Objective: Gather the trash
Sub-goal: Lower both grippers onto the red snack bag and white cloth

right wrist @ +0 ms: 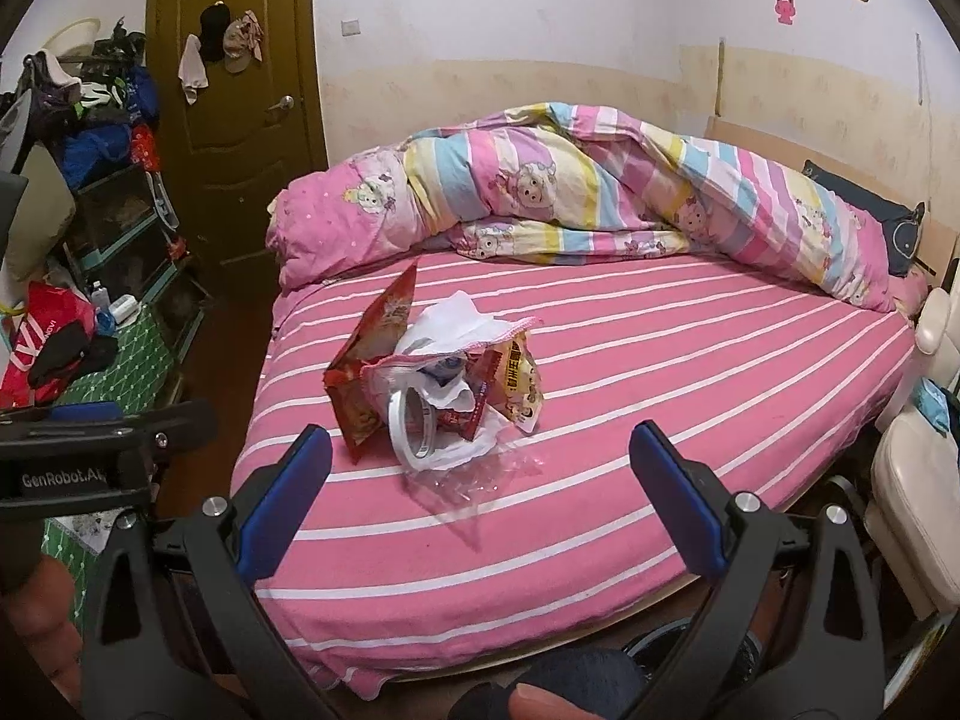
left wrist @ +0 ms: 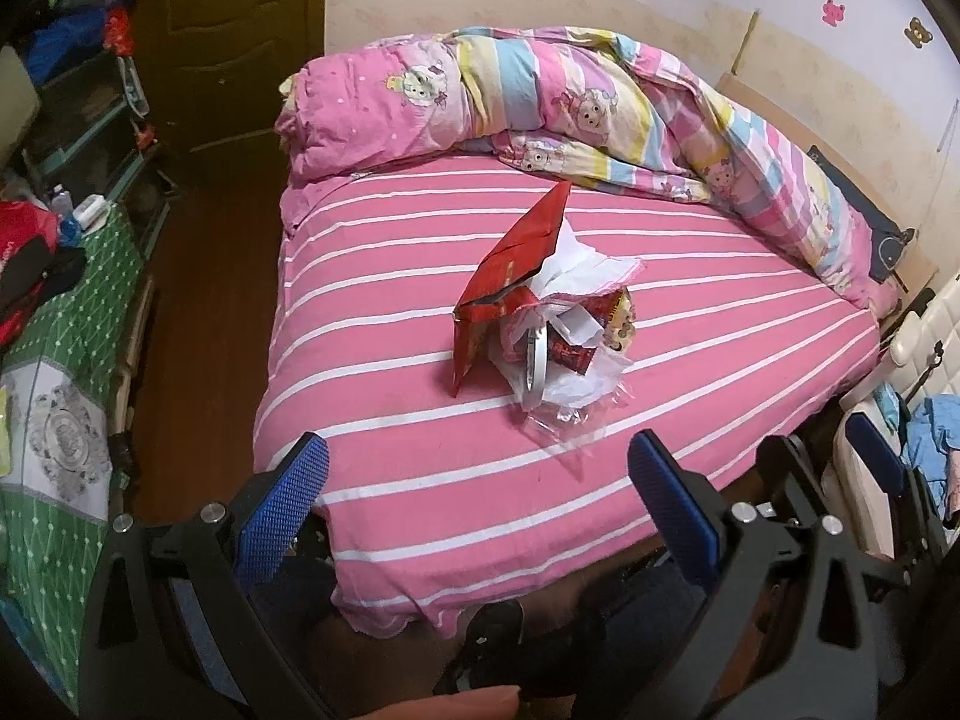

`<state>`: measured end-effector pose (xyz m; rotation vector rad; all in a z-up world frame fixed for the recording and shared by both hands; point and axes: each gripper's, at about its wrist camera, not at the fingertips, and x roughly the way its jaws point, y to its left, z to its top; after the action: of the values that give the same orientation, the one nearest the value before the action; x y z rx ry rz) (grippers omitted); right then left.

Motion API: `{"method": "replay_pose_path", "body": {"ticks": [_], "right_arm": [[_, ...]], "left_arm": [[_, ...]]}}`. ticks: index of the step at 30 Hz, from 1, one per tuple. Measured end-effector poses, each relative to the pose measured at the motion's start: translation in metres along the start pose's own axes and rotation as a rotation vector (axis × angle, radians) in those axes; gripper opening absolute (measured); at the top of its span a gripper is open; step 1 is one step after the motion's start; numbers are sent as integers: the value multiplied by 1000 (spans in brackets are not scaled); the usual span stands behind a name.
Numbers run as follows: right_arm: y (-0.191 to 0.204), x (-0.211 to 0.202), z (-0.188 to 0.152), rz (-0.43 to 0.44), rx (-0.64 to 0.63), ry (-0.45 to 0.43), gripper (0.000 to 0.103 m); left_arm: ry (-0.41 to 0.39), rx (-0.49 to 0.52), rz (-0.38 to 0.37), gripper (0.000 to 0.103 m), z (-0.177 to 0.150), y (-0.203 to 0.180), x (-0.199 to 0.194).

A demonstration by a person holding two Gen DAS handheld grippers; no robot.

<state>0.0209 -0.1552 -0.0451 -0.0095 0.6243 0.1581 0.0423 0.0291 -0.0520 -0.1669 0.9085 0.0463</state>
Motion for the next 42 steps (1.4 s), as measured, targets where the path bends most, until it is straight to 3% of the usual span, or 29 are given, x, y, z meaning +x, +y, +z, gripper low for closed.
{"method": "replay_pose_path", "body": {"ticks": [10, 28, 35, 42], "right_arm": [[-13, 37, 0, 5, 0, 48, 98], [-10, 107, 2, 144, 24, 139, 98], [-15, 140, 17, 212, 133, 172, 98], [-25, 176, 41, 237, 227, 186, 98]], "left_arm": [[47, 11, -23, 97, 13, -4, 43], [85, -76, -107, 96, 39, 29, 106], [86, -104, -132, 96, 60, 37, 126], [49, -61, -165, 95, 90, 19, 139]]}}
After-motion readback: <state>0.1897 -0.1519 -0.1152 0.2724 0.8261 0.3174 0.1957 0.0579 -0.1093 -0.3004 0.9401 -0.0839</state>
